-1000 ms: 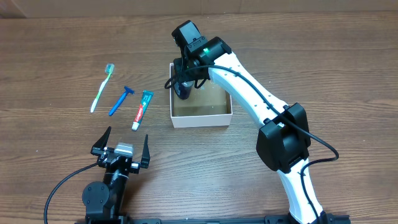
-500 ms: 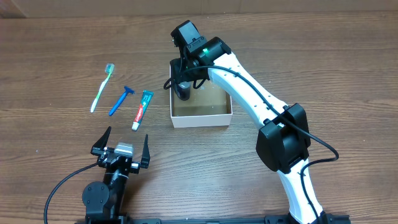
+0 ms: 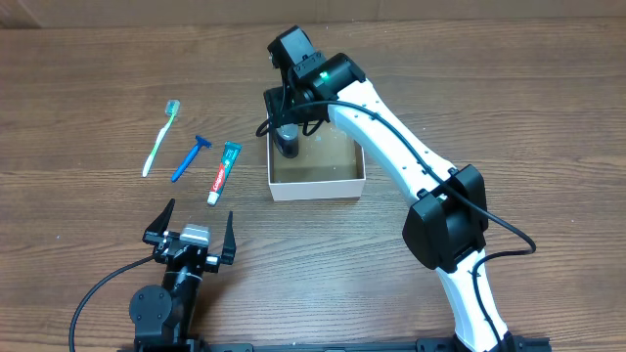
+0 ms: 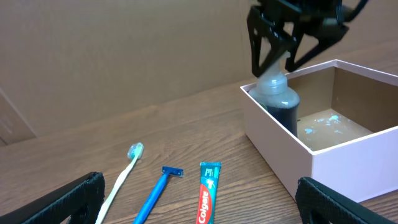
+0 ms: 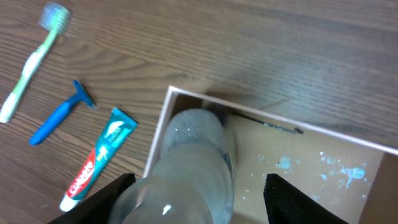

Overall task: Pack container
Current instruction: 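Release the bottle in the box's back-left corner and lift the right gripper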

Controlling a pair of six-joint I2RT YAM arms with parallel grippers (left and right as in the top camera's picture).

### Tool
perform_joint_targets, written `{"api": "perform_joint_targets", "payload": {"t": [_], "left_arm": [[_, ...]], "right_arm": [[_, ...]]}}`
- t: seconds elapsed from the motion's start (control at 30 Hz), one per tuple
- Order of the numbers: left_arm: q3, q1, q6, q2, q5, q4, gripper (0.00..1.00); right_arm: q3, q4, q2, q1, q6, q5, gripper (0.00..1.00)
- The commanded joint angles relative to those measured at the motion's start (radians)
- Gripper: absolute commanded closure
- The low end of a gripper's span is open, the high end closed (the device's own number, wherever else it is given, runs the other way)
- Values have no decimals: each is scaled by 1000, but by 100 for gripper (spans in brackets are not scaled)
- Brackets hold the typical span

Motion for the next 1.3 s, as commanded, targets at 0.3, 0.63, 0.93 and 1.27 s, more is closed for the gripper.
{"api": "perform_joint_targets", "payload": {"t": [0.3,0.63,0.93,1.27], "left_arm": [[-3,5,4,-9,-6,0,0],[-3,5,4,-9,-6,0,0],[-3,5,4,-9,-6,0,0],[-3,5,4,-9,-6,1,0]], "right_arm": [[319,-144,-10,-3,2,-37,31],[408,-448,-14,-124,5,-32,33],[232,-441,-14,-134,5,-48,51],[-79,-171,-14,-117,24,-214,71]]}}
